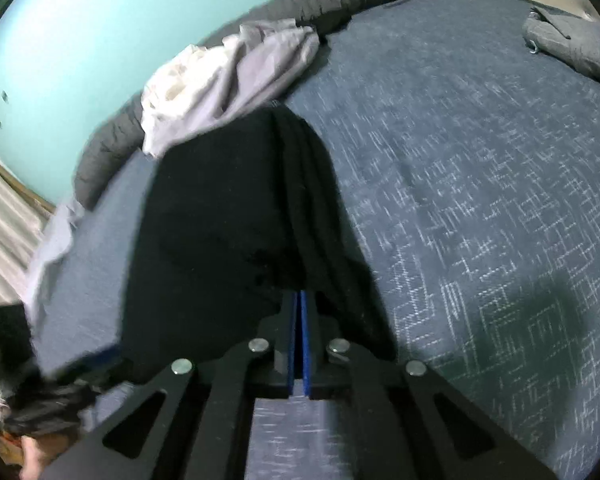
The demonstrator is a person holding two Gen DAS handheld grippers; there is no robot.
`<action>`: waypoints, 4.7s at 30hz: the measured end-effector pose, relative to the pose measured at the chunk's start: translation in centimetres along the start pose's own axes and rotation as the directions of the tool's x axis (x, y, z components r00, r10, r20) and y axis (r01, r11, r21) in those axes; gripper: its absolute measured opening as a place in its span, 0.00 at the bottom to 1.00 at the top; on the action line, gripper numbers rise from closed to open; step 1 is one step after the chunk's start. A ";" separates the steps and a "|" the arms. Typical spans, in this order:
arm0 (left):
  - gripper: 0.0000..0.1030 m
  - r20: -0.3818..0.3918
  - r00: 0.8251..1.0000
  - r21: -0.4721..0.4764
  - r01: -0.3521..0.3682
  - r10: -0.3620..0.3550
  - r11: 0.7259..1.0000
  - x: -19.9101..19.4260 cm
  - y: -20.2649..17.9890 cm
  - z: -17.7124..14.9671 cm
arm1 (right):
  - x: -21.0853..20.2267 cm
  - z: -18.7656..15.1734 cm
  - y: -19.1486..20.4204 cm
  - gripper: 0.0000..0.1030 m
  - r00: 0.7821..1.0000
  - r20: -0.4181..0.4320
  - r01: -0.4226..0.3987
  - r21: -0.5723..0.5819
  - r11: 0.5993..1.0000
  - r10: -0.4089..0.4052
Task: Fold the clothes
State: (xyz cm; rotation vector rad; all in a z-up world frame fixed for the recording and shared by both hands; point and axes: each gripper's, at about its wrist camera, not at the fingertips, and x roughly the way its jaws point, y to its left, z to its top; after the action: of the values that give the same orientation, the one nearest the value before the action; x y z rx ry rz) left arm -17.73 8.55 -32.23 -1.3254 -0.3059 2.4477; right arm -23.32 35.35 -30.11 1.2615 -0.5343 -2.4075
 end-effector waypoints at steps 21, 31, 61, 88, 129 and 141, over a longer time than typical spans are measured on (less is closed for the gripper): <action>0.77 0.067 0.994 -0.058 0.093 -0.089 0.994 0.0 3.2 -1.3 | 9.1 14.2 4.4 0.44 0.987 -0.151 0.003 -0.275 0.961 -0.047; 0.82 0.060 0.992 -0.094 0.115 -0.109 0.989 0.7 3.7 -1.4 | 13.2 14.5 5.2 0.18 0.973 -0.175 0.085 -0.343 0.935 -0.153; 0.82 0.099 0.991 -0.082 0.098 -0.090 0.992 -0.6 3.2 -1.2 | 7.5 8.6 6.9 0.18 0.956 -0.242 0.033 -0.475 0.880 -0.166; 0.82 0.128 0.989 -0.101 0.082 -0.069 0.992 -3.4 4.8 -0.9 | 5.7 4.6 5.0 0.07 0.950 -0.193 0.126 -0.482 0.867 -0.246; 0.84 0.190 0.981 -0.196 0.003 0.035 0.981 -10.1 1.7 -2.5 | -6.5 2.2 3.1 0.07 0.964 -0.183 0.106 -0.407 0.907 -0.194; 1.00 0.209 0.977 -0.204 0.001 0.043 0.979 -16.0 -0.9 -0.8 | -15.4 1.7 5.3 0.10 0.985 -0.124 0.069 -0.345 0.936 -0.118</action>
State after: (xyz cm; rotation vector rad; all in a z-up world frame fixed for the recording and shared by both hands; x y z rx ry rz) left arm -8.80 3.13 -20.06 -1.1463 -0.6129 2.6388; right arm -15.76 38.51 -15.88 1.3132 -0.0124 -2.3303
